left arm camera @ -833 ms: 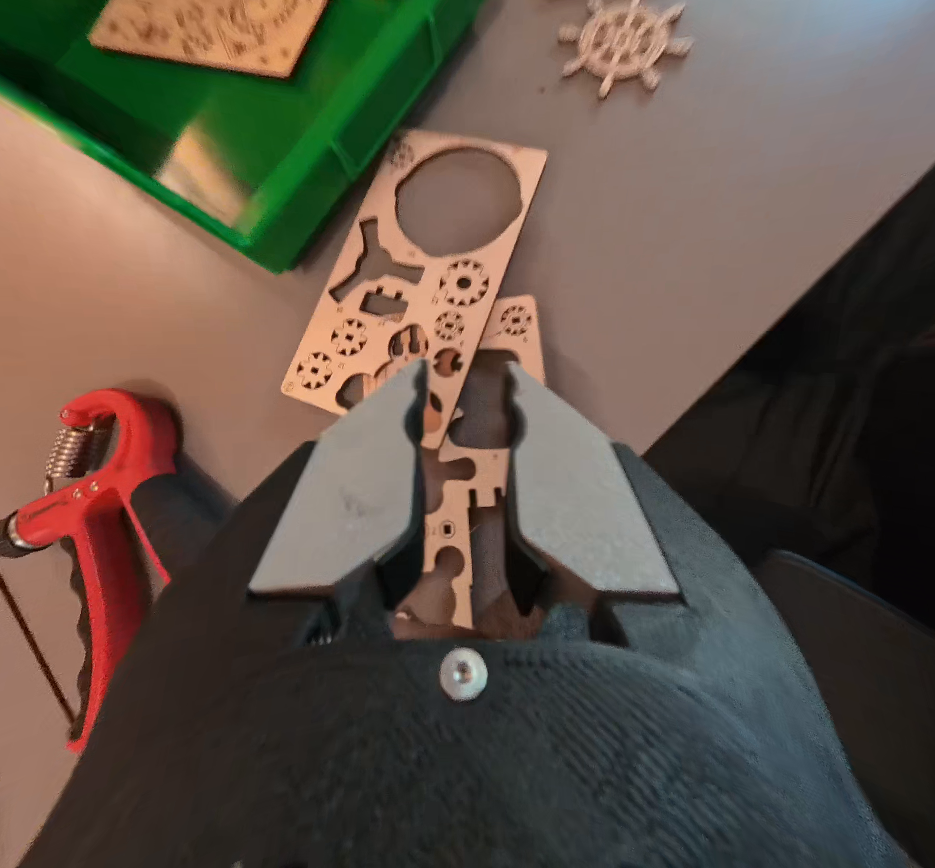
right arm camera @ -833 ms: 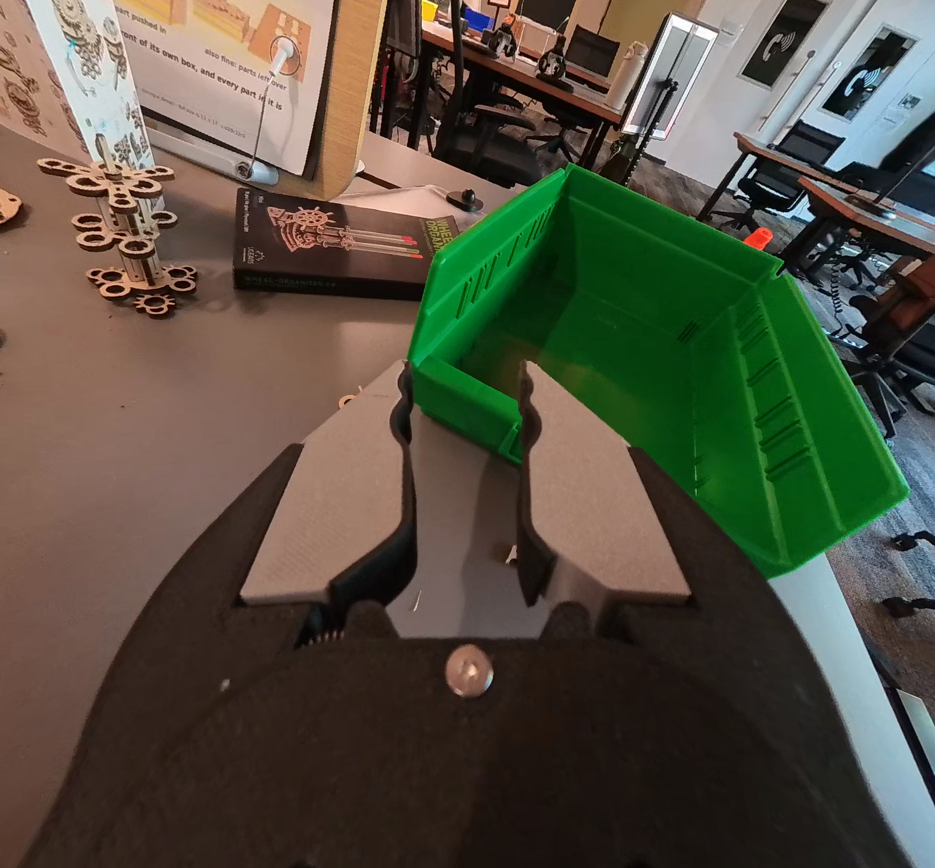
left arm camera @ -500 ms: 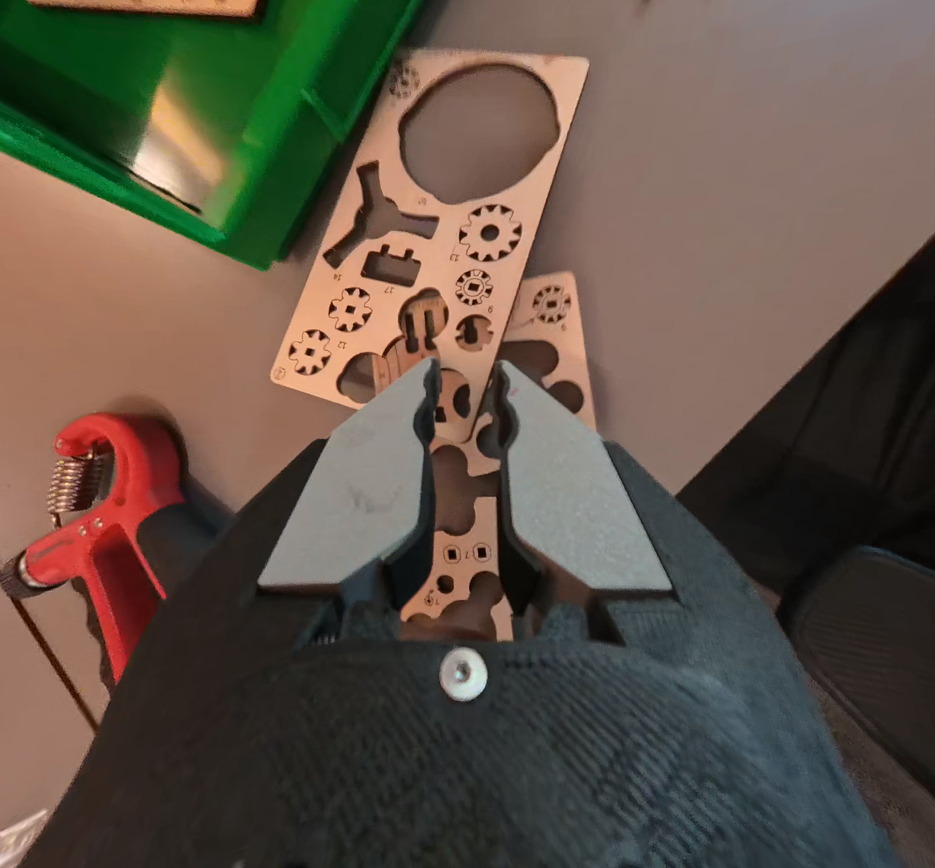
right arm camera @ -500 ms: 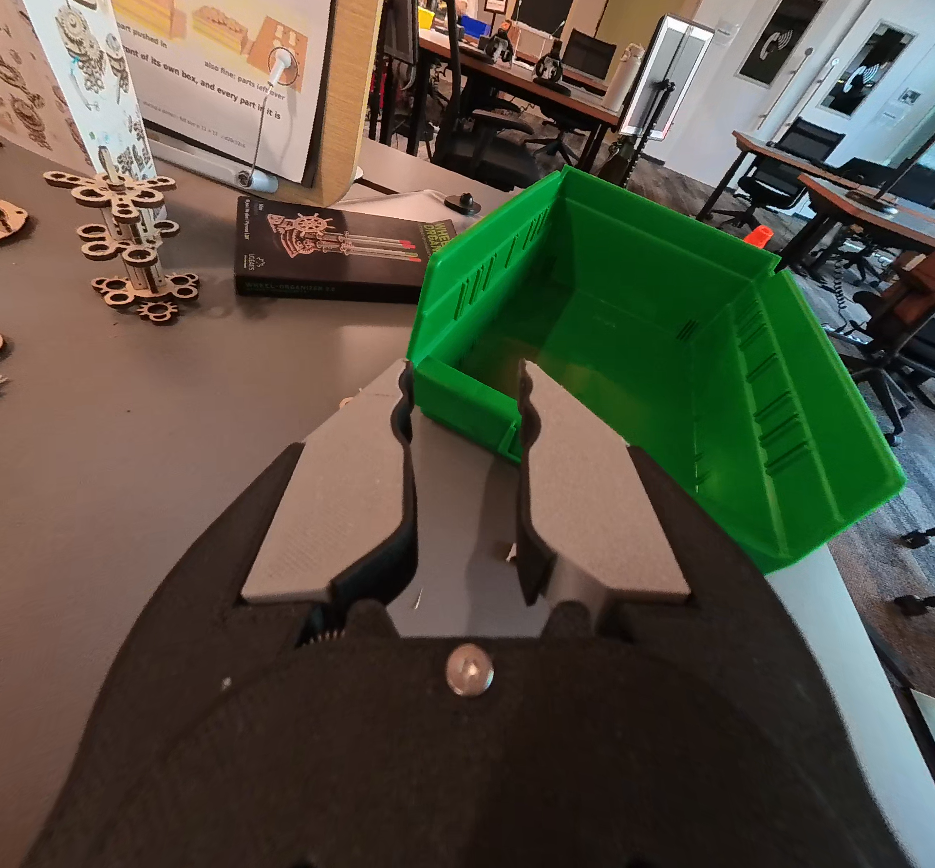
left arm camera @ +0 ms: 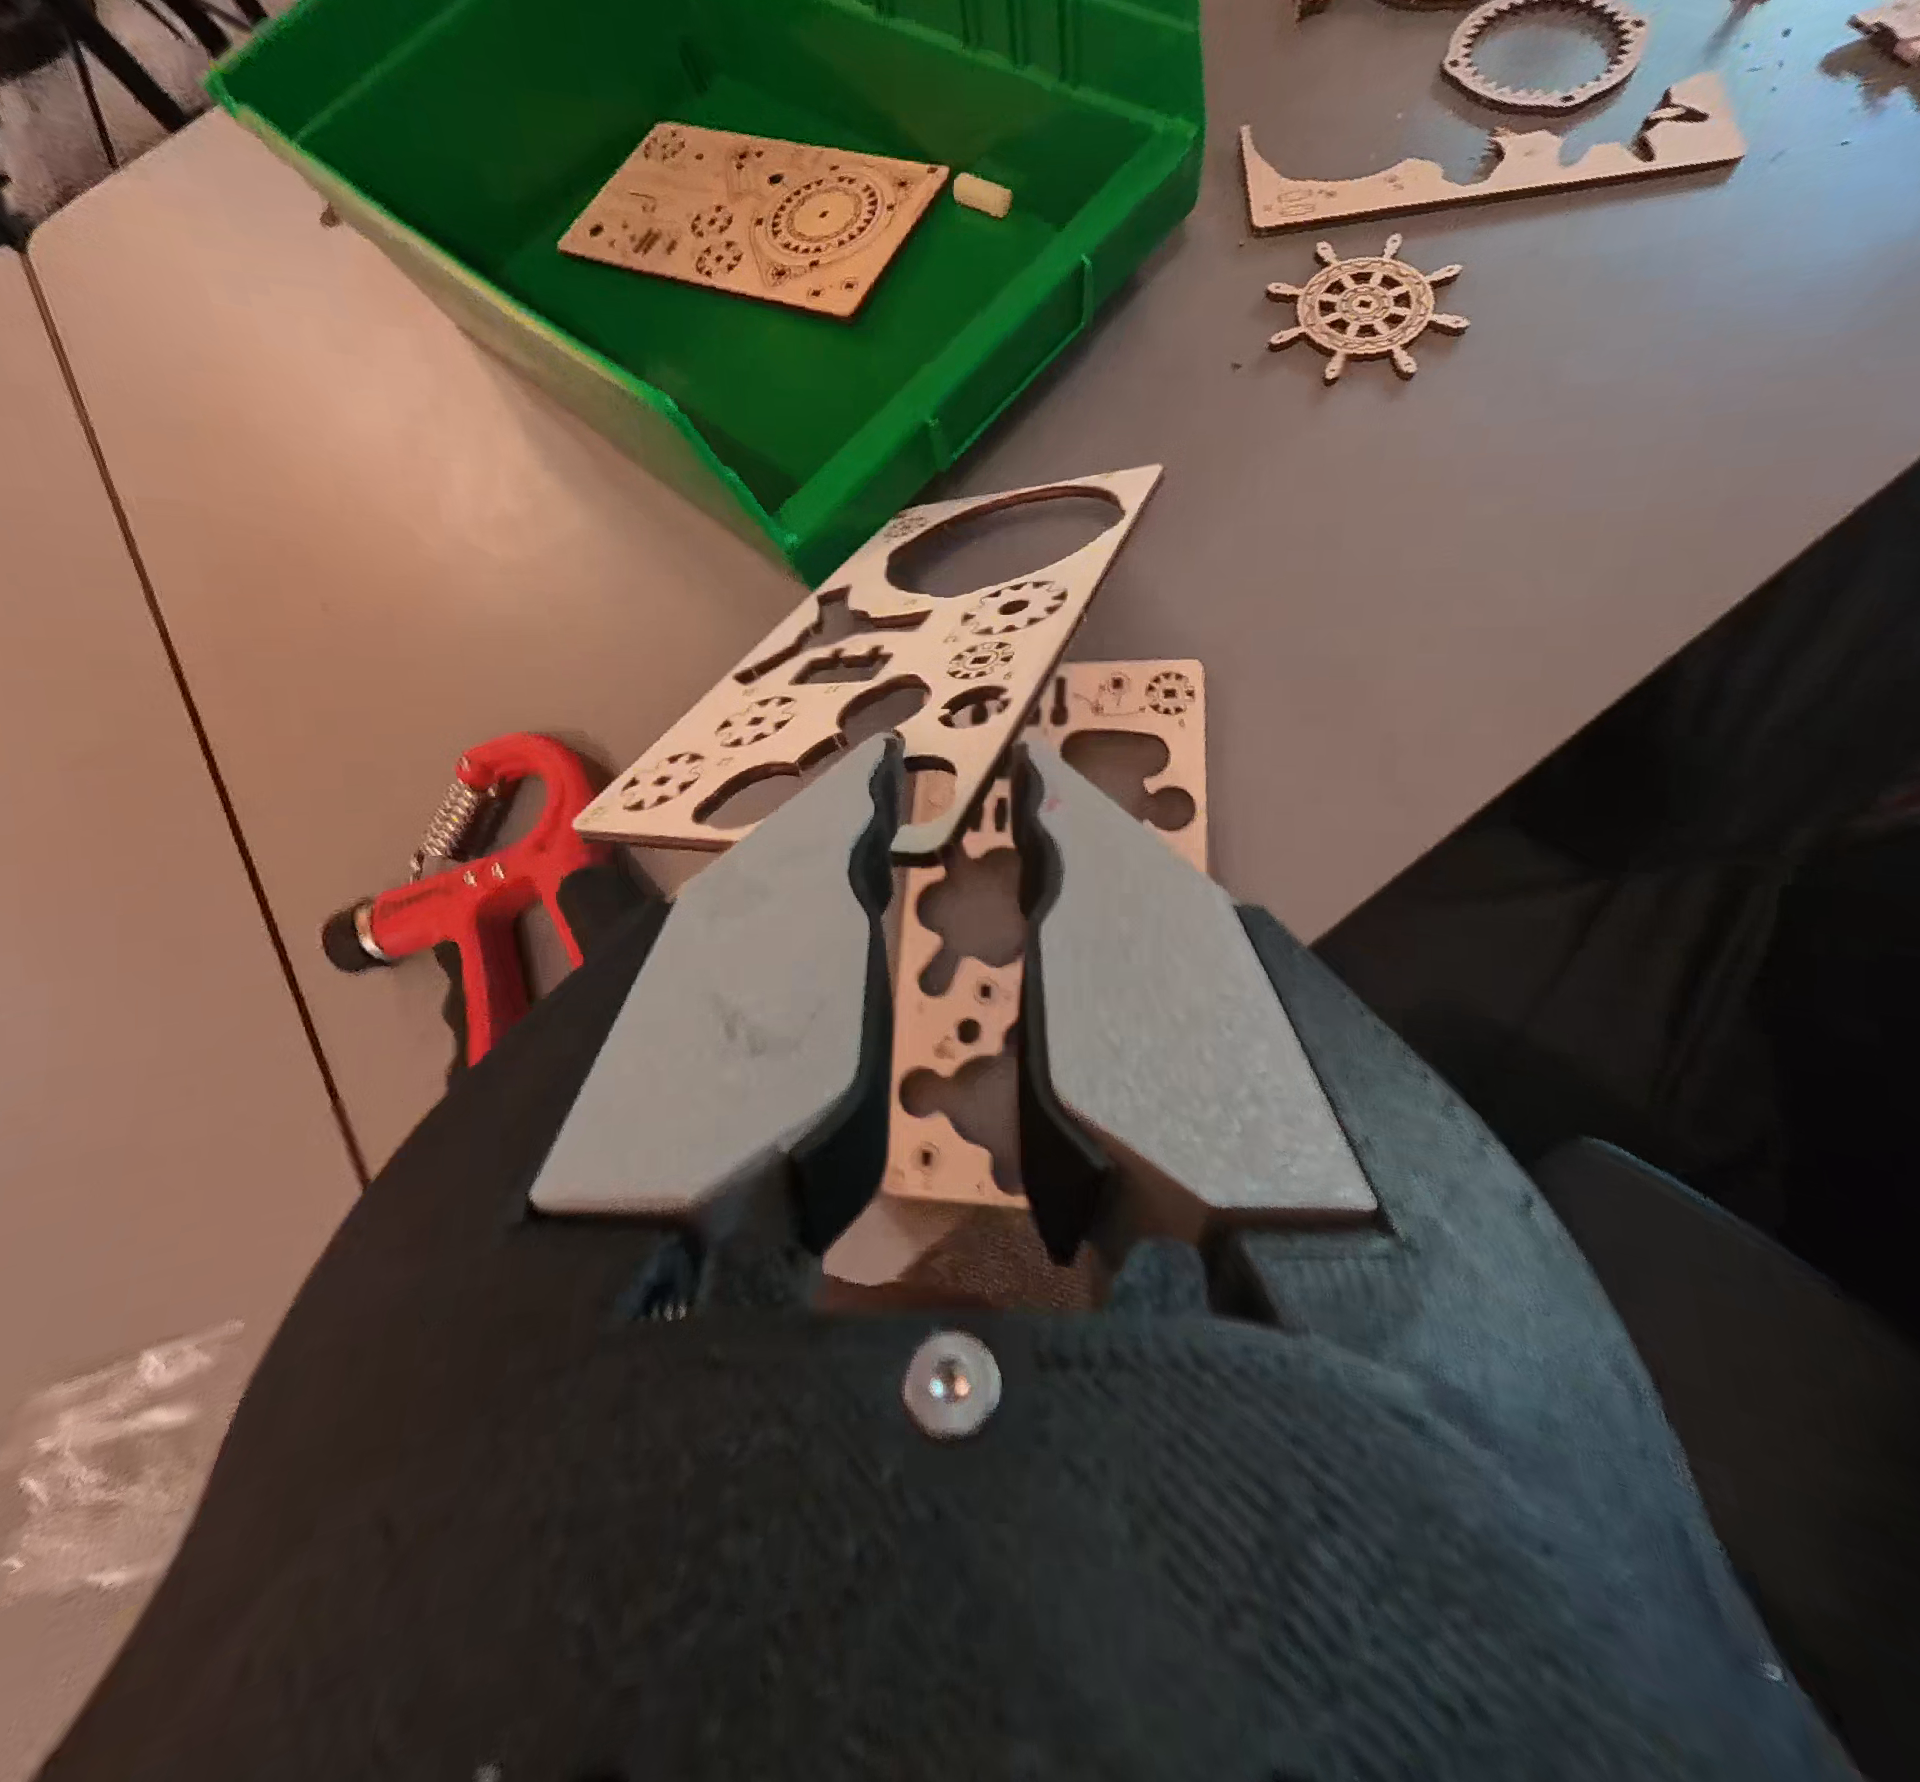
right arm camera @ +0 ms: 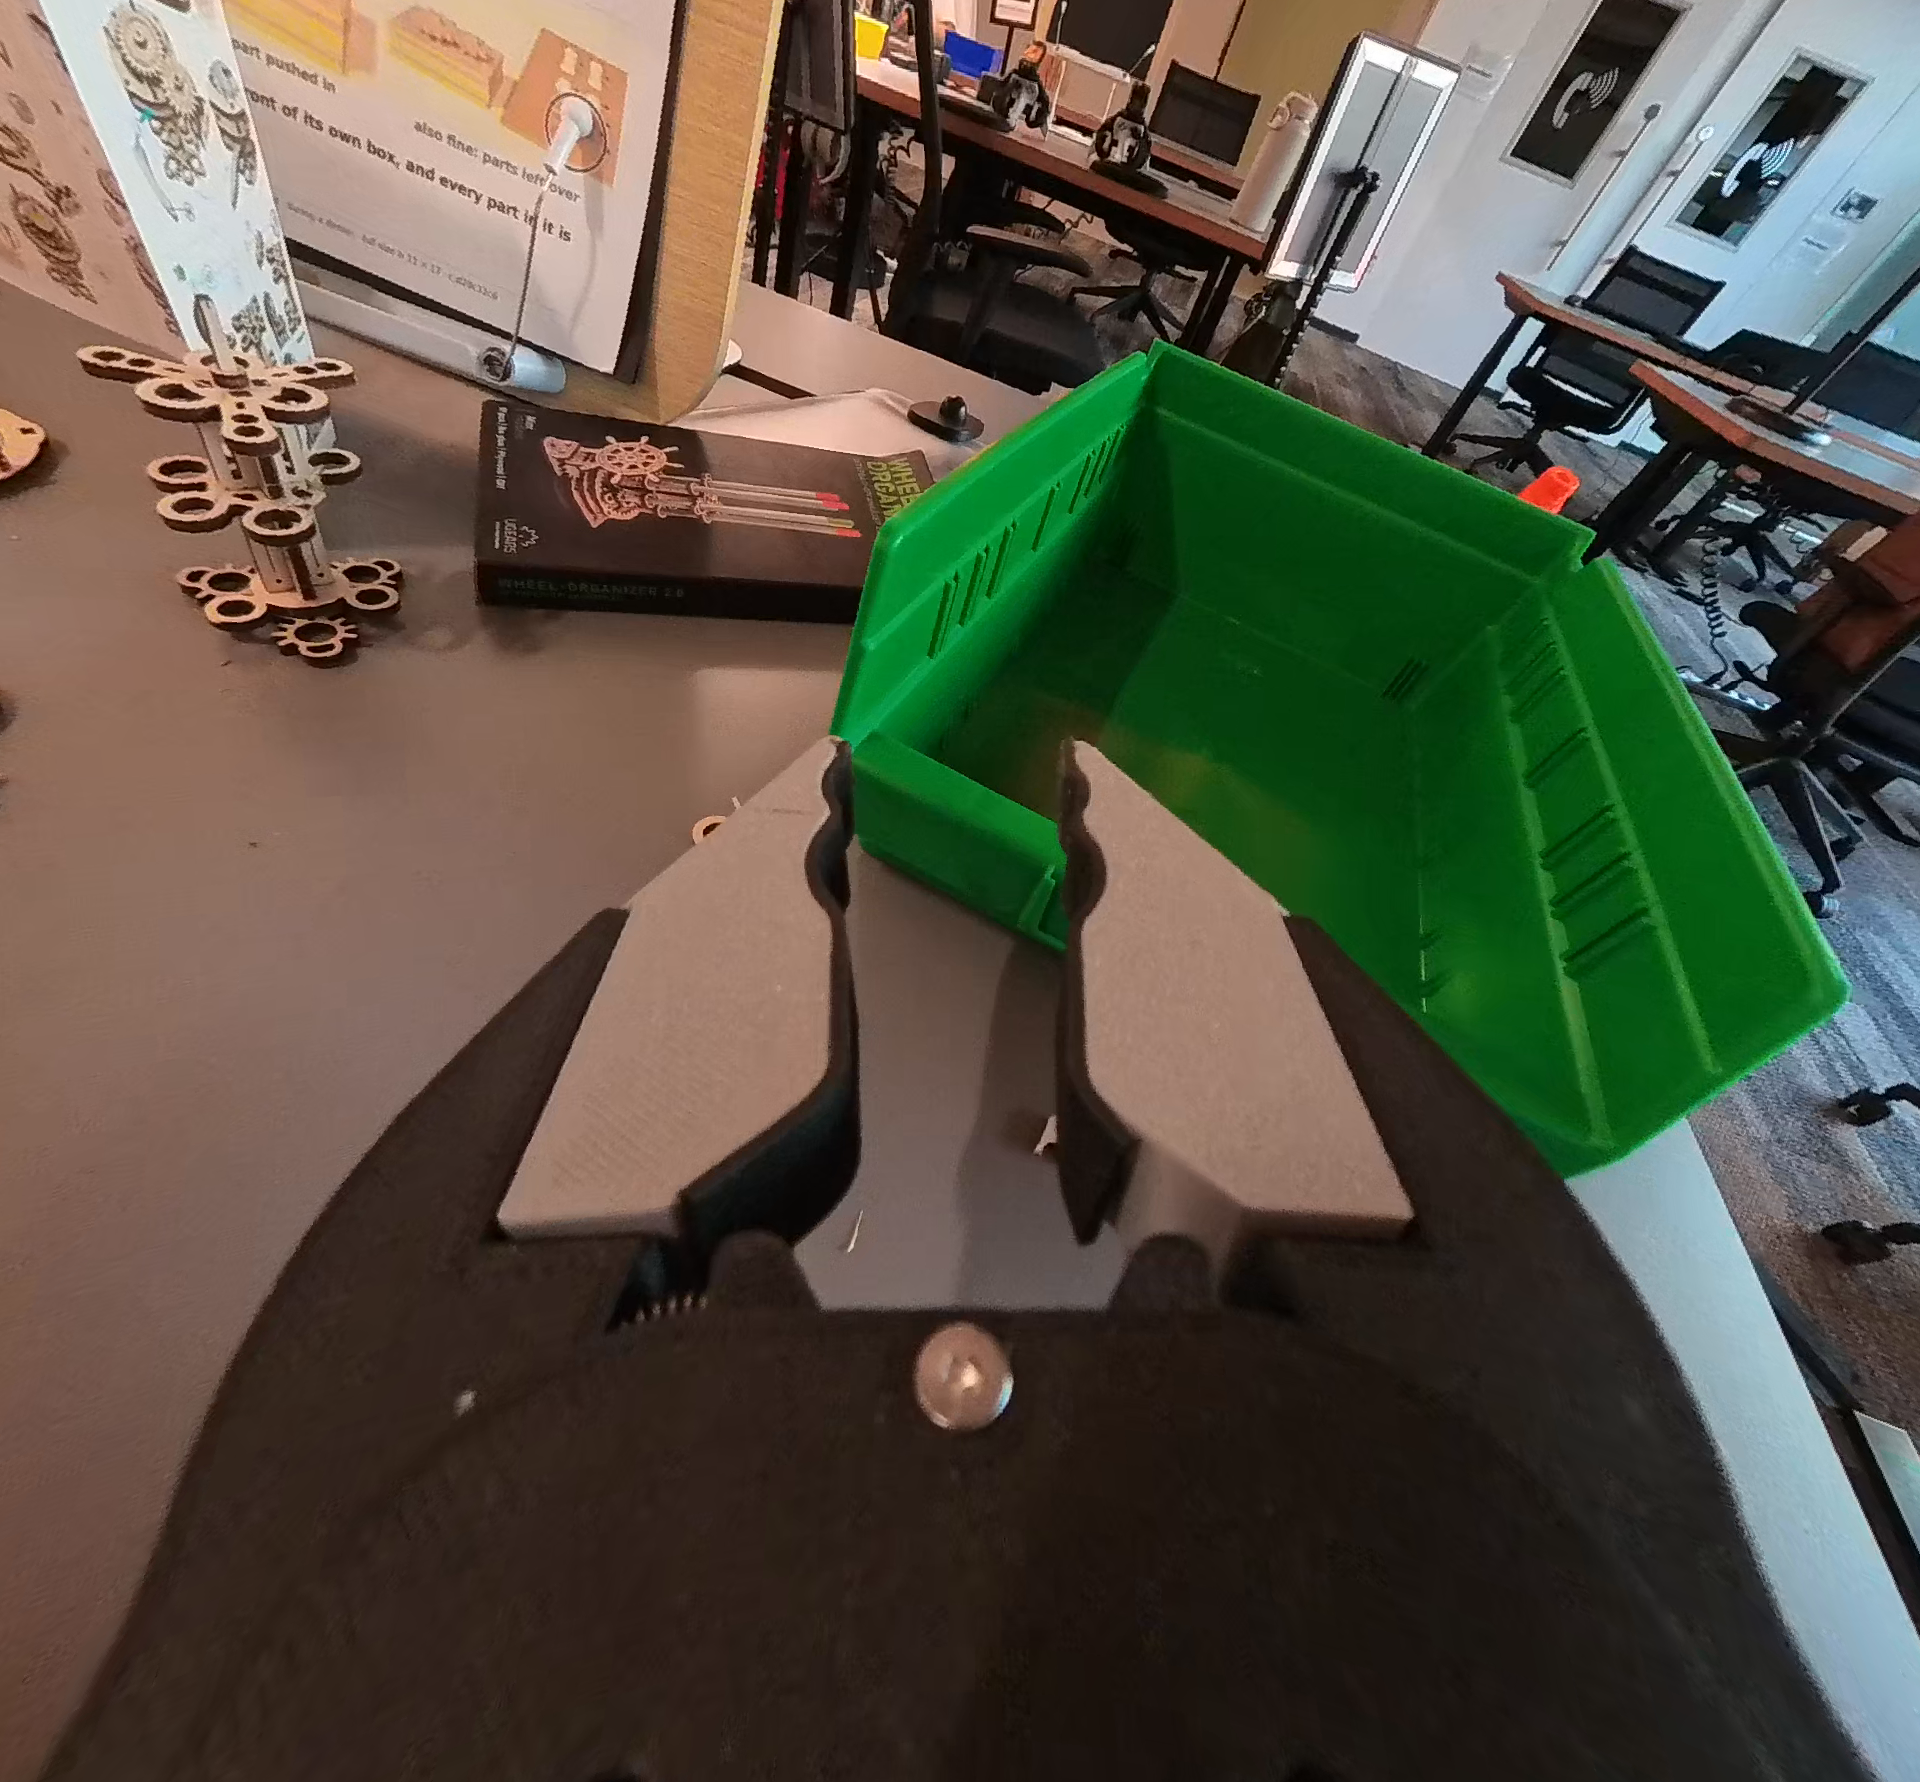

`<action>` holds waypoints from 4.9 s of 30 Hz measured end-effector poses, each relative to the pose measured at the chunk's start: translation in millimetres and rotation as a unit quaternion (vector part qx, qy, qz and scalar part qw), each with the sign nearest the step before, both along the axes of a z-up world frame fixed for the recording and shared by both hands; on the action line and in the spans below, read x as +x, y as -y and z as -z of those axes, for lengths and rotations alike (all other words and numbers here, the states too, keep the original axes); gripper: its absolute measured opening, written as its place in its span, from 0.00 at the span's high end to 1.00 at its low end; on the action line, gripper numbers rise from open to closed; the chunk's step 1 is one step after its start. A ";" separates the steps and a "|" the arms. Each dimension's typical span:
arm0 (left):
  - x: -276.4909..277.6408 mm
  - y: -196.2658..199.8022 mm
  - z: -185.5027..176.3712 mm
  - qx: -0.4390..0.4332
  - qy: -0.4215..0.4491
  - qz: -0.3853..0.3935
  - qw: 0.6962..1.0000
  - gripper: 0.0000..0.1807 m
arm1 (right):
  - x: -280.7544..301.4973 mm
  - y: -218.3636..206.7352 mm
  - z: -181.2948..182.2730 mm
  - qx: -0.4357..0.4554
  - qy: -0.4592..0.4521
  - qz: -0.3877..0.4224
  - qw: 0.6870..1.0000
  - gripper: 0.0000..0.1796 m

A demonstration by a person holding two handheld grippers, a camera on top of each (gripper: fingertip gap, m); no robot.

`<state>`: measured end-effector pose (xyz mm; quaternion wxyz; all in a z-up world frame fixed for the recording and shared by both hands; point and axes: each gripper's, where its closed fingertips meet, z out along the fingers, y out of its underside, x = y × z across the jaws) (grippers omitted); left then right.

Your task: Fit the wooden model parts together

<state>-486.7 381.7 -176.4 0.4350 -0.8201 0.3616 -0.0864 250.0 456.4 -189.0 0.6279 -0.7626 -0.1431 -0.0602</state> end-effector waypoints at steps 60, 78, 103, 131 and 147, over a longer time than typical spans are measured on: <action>-51.5 -195.6 -38.7 0.186 -0.079 -0.226 0.953 1.00 | 13.9 -11.6 15.4 -0.038 0.082 0.081 0.993 0.83; -19.9 -152.9 -42.5 0.093 0.060 -0.240 0.964 0.79 | -26.6 -1.4 -2.7 0.003 -0.005 -0.031 0.999 0.80; 267.6 -106.9 -4.6 0.076 0.140 0.061 0.985 0.81 | -47.0 2.8 8.8 -0.024 -0.015 -0.074 0.997 0.79; 285.0 -164.6 28.2 0.097 0.142 0.064 0.983 0.86 | -49.2 3.1 16.5 -0.038 0.007 -0.063 0.997 0.79; 278.6 -175.3 44.6 0.095 0.103 0.043 0.989 0.87 | -100.7 4.9 19.1 -0.048 0.021 -0.154 0.987 0.89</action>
